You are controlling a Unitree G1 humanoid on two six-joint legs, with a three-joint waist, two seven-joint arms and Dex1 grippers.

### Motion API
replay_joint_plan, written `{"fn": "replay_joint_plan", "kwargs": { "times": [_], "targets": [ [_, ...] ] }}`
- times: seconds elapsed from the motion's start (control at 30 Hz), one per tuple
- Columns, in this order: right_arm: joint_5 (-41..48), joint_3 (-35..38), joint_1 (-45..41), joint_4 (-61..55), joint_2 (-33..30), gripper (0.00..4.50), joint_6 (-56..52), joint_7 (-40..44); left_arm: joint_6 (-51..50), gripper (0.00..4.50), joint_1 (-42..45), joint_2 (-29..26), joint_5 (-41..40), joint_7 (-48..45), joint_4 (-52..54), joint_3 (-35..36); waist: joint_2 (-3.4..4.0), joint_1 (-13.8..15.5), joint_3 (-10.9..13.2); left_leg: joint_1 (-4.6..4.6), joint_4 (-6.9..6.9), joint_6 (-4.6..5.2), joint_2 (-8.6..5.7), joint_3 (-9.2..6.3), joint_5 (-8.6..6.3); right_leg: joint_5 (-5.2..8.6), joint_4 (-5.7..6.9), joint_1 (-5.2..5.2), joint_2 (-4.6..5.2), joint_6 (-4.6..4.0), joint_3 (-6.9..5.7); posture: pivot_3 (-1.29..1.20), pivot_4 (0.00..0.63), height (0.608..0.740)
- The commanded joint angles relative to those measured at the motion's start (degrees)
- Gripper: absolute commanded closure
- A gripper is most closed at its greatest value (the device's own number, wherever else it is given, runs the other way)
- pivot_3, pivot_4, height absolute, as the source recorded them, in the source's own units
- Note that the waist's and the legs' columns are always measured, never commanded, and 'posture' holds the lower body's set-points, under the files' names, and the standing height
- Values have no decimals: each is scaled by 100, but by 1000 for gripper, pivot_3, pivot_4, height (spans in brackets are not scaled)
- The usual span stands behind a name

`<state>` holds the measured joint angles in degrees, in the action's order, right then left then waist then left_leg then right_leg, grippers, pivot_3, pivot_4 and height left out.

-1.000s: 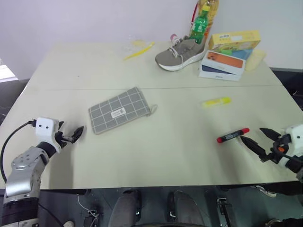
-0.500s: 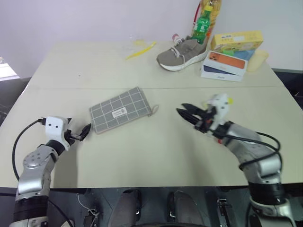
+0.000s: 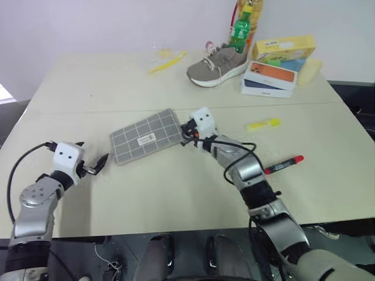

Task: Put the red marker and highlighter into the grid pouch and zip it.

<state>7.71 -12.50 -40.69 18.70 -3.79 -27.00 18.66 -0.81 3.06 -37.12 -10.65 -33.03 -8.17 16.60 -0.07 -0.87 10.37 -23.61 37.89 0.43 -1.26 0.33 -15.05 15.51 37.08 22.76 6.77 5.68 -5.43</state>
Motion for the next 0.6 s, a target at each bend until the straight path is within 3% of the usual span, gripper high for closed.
{"fn": "replay_joint_plan", "kwargs": {
  "times": [0.03,0.37,0.6],
  "targets": [
    [-129,63,-230,307,118,4484,110,-8,283,0,-1,-196,67,-117,-22,109,1,5,0,0,0,0,0,0,0,0,1,0,0,0,1,0,150,740],
    [-405,-96,-21,324,159,4484,-67,91,1191,0,-18,-735,548,-358,-664,-40,1,-17,0,0,-3,0,0,2,0,0,6,8,0,0,6,0,150,740],
    [-496,-154,35,254,262,4484,-90,182,2843,0,629,-996,1317,-754,-1485,-928,2,7,-2,1,-3,0,-1,4,0,0,5,31,2,0,5,0,150,740]
  ]
}}
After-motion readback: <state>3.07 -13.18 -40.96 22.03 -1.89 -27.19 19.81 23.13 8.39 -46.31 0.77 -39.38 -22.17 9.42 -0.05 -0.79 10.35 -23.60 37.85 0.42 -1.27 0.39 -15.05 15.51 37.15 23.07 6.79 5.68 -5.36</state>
